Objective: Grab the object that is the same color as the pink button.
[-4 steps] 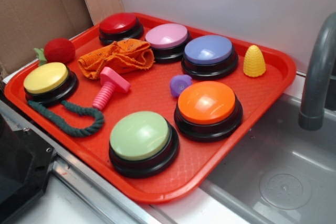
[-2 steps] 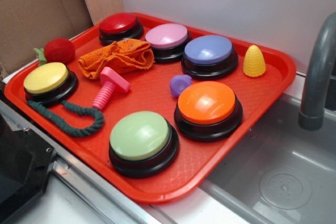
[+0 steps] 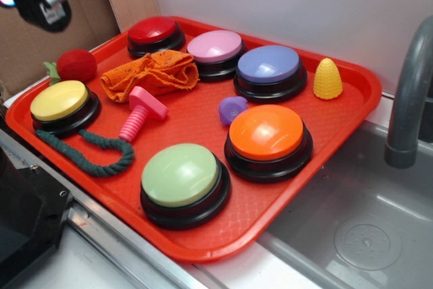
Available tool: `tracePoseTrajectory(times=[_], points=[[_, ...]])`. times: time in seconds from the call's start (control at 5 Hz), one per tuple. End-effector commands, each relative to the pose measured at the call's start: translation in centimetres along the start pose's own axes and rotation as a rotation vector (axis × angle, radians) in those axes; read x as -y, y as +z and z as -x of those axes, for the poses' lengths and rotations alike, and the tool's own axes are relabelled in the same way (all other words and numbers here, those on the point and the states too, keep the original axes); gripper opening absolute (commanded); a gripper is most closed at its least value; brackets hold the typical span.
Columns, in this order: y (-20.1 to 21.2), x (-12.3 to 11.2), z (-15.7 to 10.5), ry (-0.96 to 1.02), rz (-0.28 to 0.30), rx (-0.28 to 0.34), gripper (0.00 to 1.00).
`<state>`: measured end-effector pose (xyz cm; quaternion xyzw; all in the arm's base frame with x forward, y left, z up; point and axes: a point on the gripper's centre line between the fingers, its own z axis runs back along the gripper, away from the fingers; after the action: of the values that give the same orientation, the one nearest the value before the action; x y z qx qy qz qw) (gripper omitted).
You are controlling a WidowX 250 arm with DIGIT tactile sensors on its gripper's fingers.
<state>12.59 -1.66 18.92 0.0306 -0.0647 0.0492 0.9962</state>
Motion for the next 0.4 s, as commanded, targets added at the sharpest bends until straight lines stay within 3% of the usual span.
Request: tracePoseTrajectory(times=[0.0, 0.2], points=[[-6.0, -0.2, -2.5, 0.137, -0.050, 0.091, 1.00], [-9.1, -0.3, -3.7, 0.199, -0.119, 0.135, 1.00]])
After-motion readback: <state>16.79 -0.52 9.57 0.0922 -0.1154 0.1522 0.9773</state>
